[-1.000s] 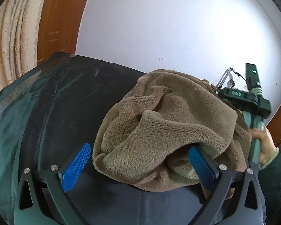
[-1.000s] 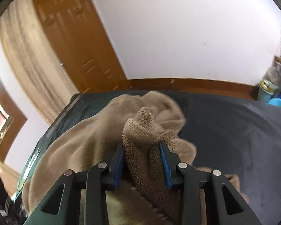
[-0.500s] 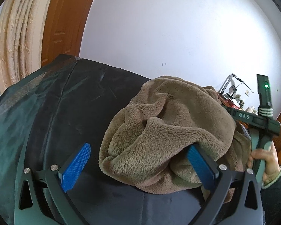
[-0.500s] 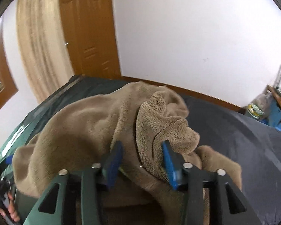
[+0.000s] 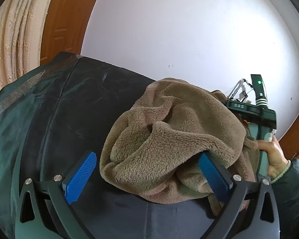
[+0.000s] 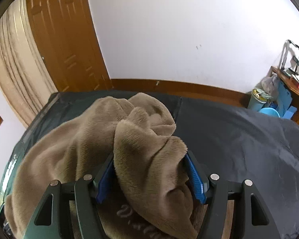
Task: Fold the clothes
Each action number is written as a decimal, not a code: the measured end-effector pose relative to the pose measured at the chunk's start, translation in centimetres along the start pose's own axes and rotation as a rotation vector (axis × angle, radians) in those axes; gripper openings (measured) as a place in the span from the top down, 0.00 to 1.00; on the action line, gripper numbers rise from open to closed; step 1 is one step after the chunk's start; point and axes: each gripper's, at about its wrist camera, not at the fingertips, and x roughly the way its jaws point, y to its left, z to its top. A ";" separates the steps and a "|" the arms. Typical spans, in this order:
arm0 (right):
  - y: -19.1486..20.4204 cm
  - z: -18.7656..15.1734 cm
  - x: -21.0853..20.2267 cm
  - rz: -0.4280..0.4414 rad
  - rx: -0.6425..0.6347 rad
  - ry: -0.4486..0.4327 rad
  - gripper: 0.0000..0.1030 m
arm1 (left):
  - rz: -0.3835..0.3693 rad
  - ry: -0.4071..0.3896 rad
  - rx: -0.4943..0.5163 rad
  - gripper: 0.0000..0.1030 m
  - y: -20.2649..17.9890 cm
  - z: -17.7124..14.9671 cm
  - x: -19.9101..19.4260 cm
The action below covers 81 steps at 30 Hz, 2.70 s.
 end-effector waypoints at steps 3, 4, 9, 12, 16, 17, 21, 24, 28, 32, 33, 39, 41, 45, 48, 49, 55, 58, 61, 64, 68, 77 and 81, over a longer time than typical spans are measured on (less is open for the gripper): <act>1.2 0.6 -0.1 -0.074 -0.067 -0.044 0.34 | -0.007 0.016 -0.011 0.00 0.1 0.0 0.2; 1.7 0.7 -0.4 -0.106 -0.092 -0.067 0.34 | -0.010 0.022 -0.015 0.00 0.2 0.1 0.3; 3.3 1.1 -1.3 -0.163 -0.172 -0.121 0.34 | -0.016 0.029 -0.024 0.00 0.2 0.0 0.4; 3.3 1.1 -0.2 -0.108 -0.170 -0.080 0.34 | -0.016 0.027 -0.021 0.00 0.1 0.0 0.3; 1.1 0.9 1.5 -0.015 -0.046 -0.006 0.35 | -0.013 0.031 -0.030 0.00 0.3 -0.1 0.4; 0.4 0.8 1.7 0.016 -0.008 0.007 0.35 | -0.011 0.031 -0.029 0.00 0.3 0.0 0.4; -1.5 0.1 2.4 0.056 0.098 0.028 0.69 | -0.002 0.034 -0.027 0.00 0.5 0.0 0.6; -1.6 -0.4 0.5 0.107 0.135 -0.048 0.77 | 0.013 0.032 -0.026 0.00 0.6 0.0 0.7; 0.3 -1.1 -3.2 0.268 0.107 -0.108 0.77 | 0.034 0.023 -0.031 0.00 0.9 0.2 0.6; 4.0 -3.7 -5.6 0.329 0.000 -0.082 0.77 | 0.046 -0.006 -0.040 0.00 1.2 0.4 0.0; 4.6 -4.6 -6.0 0.332 -0.017 -0.078 0.77 | 0.048 -0.015 -0.042 0.00 1.3 0.5 -0.2; 7.8 -10.3 -8.2 0.337 -0.096 -0.069 0.77 | 0.054 -0.070 -0.077 0.00 2.2 0.6 -1.1; 8.8 -11.8 -8.9 0.316 -0.129 -0.072 0.77 | 0.052 -0.068 -0.077 0.00 2.1 0.6 -1.0; 9.5 -12.0 -8.7 0.204 -0.177 -0.093 0.76 | 0.070 -0.080 -0.052 0.00 1.8 0.6 -1.0; 9.4 -11.9 -7.7 0.174 -0.188 -0.084 0.76 | 0.079 -0.086 -0.047 0.00 1.8 0.7 -1.1; 9.4 -11.8 -7.4 0.165 -0.191 -0.080 0.76 | 0.075 -0.081 -0.051 0.00 1.9 0.6 -1.1; 9.2 -11.4 -5.4 0.114 -0.209 -0.057 0.73 | 0.051 -0.063 -0.068 0.00 2.1 0.6 -1.1; 9.4 -11.8 -4.9 0.087 -0.231 -0.073 0.70 | 0.041 -0.062 -0.066 0.00 1.9 0.5 -1.3; 9.8 -12.6 -5.0 0.058 -0.264 -0.110 0.64 | 0.029 -0.056 -0.064 0.00 1.7 0.4 -1.5; 10.3 -13.8 -5.4 0.043 -0.276 -0.195 0.58 | 0.021 -0.052 -0.064 0.00 1.5 0.3 -1.7; 10.6 -14.6 -5.8 0.006 -0.266 -0.231 0.58 | 0.014 -0.040 -0.072 0.00 1.6 0.4 -1.5; 10.2 -12.9 -6.2 0.028 -0.232 -0.221 0.58 | 0.002 -0.011 -0.086 0.00 1.2 0.4 -0.8; 10.5 -10.9 -6.1 0.059 -0.202 -0.197 0.58 | -0.002 -0.005 -0.079 0.00 1.0 0.3 -0.7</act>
